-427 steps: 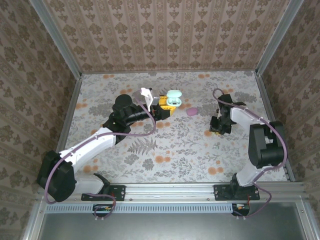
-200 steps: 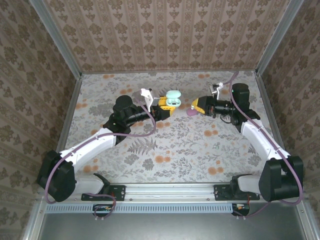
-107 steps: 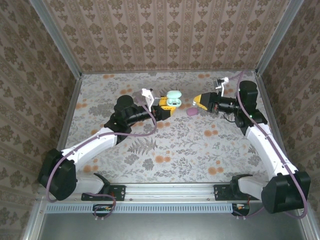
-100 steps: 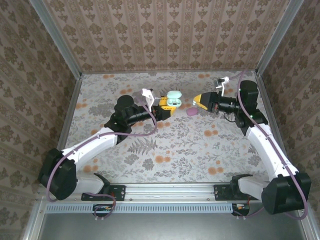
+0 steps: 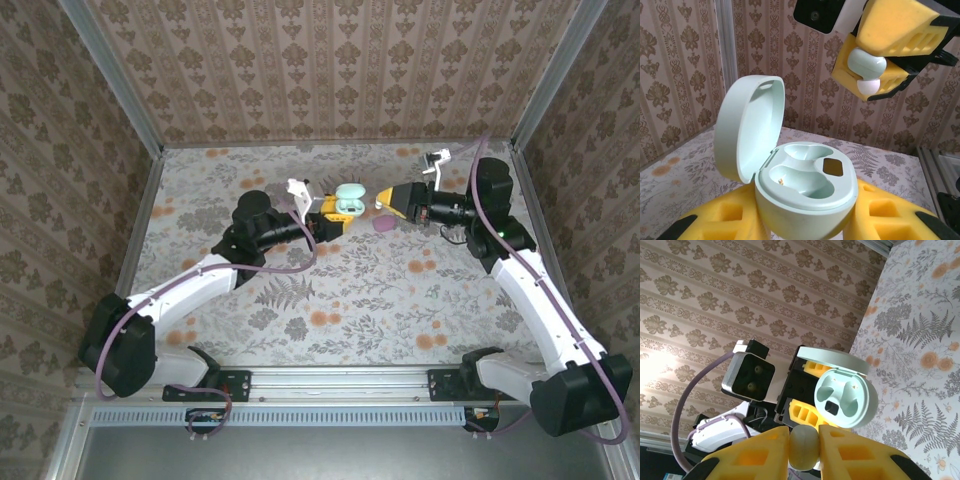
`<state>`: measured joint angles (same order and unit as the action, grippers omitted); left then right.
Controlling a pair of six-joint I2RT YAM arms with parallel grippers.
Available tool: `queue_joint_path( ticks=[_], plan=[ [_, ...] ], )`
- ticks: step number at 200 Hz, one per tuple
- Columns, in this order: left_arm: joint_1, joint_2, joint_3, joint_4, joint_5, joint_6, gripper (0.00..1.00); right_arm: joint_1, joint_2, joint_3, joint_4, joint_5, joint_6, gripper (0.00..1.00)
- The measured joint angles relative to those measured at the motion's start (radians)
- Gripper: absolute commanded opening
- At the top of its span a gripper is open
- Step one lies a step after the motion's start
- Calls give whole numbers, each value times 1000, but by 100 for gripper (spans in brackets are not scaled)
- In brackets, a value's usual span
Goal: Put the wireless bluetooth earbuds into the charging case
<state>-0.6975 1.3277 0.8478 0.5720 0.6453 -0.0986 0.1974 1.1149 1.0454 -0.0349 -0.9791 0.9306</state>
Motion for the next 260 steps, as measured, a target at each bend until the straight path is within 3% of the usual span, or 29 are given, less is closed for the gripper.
queue_joint_path(
  ticks=[106,260],
  plan=[
    [-23,-1,-35,41,-71,62,33,101,0,42,-20,64,-32,24],
    [-46,-1,-51,64,-98,100,32,142,0,49,-45,113,-46,24]
  ],
)
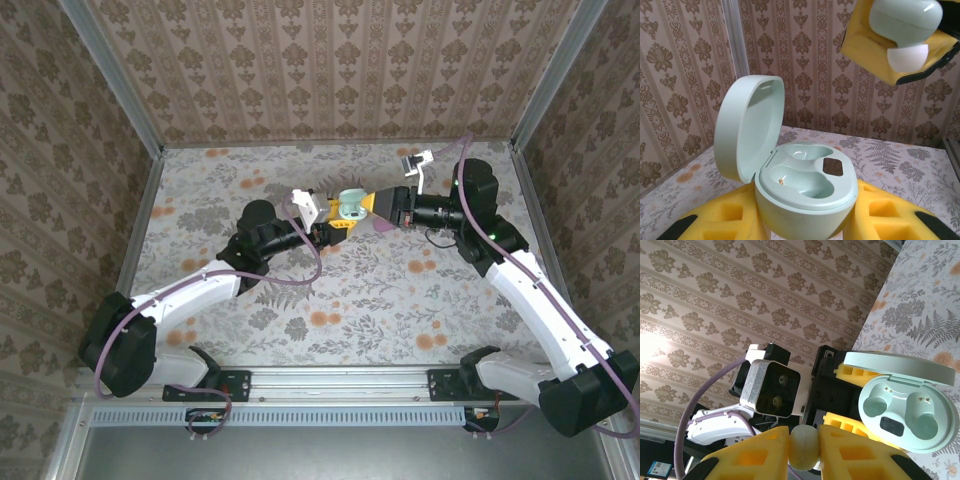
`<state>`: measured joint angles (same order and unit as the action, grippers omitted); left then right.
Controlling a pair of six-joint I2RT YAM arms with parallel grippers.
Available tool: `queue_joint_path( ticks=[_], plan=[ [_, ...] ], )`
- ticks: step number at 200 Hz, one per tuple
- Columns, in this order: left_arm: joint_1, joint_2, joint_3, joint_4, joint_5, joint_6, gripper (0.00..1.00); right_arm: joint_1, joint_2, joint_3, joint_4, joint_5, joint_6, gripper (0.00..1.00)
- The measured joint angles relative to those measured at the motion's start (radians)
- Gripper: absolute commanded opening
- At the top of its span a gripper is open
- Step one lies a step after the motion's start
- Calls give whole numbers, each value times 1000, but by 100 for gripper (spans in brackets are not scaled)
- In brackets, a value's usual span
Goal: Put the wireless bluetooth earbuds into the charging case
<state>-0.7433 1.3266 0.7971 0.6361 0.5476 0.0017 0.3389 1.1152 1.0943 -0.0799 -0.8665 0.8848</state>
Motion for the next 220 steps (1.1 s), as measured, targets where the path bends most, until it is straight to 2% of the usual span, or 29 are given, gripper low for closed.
queue_joint_path(
  ticks=[220],
  plan=[
    [-3,0,0,-1,-7,0,32,89,82,37,-82,171,-98,23]
  ],
)
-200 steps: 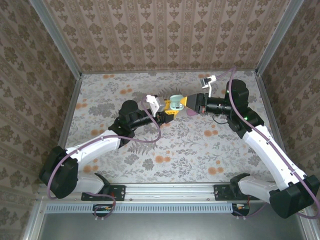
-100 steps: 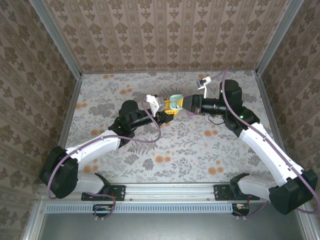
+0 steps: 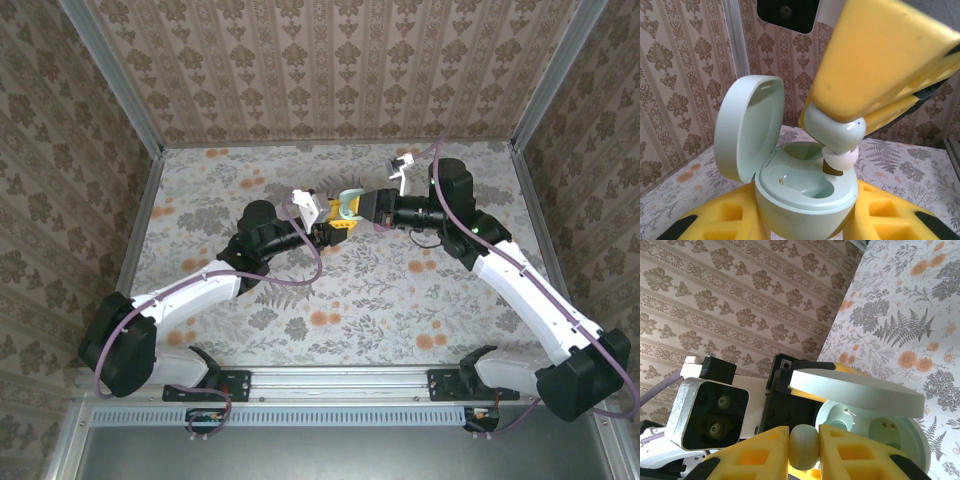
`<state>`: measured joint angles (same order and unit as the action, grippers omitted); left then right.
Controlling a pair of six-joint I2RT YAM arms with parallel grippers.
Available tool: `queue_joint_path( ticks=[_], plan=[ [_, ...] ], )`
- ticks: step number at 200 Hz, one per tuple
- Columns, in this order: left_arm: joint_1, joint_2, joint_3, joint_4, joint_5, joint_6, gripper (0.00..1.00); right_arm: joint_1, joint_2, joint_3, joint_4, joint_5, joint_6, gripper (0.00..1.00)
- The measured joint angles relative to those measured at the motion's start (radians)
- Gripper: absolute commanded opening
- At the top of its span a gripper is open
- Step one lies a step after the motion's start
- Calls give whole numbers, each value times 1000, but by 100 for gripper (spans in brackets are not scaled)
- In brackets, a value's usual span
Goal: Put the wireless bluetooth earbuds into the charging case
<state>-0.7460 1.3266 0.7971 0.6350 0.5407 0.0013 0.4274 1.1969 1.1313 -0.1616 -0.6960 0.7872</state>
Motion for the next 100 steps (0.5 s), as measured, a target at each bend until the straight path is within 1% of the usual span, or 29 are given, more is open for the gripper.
queue_joint_path(
  ticks=[100],
  plan=[
    [0,0,0,0,-20,-2,32,49,8,17,-31,124,-36,22]
  ],
)
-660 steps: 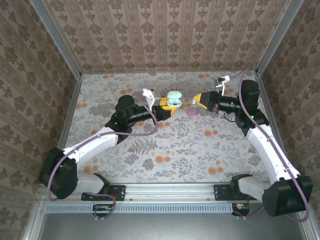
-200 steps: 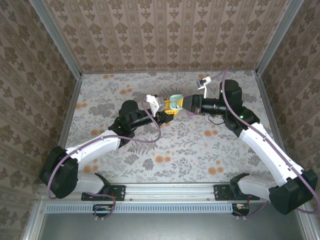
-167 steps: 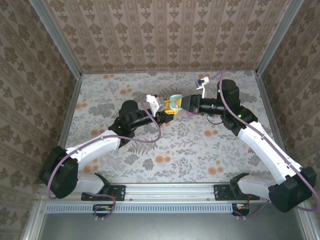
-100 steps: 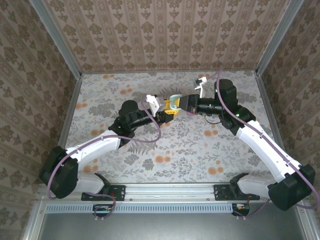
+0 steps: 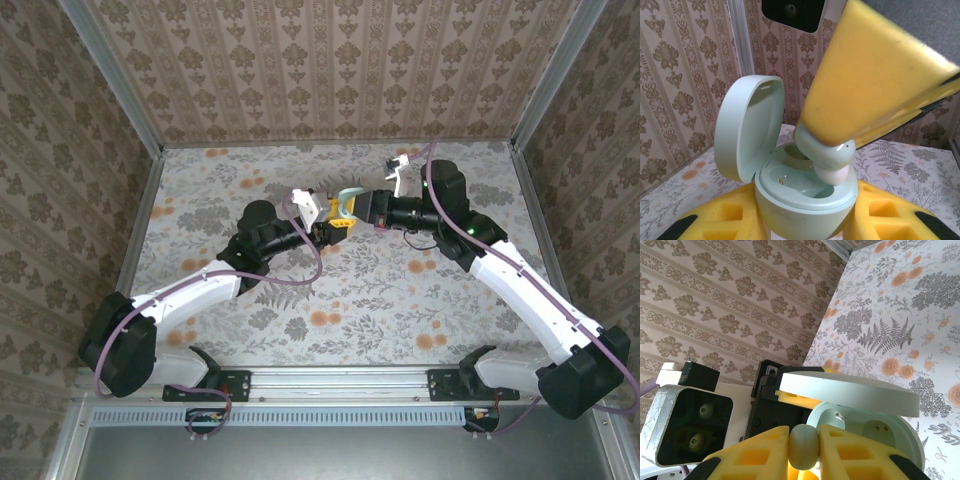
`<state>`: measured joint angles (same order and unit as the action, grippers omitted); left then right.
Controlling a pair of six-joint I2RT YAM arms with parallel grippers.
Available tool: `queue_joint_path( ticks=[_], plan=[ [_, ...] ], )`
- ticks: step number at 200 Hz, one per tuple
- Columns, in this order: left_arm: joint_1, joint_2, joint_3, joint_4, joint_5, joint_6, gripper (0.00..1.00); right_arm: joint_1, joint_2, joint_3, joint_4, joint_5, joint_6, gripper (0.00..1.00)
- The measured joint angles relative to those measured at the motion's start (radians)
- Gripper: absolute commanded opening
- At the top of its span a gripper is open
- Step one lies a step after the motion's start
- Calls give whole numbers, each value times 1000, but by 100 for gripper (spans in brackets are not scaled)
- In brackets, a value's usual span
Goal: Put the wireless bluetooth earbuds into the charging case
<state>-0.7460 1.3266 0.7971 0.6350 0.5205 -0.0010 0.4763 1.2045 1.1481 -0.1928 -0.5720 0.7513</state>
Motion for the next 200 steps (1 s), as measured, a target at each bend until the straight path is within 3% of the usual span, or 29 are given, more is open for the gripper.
queue_joint_path(
  ticks=[200],
  plan=[
    [0,0,0,-6,-28,-18,32,58,30,40,-26,130,-24,22]
  ],
)
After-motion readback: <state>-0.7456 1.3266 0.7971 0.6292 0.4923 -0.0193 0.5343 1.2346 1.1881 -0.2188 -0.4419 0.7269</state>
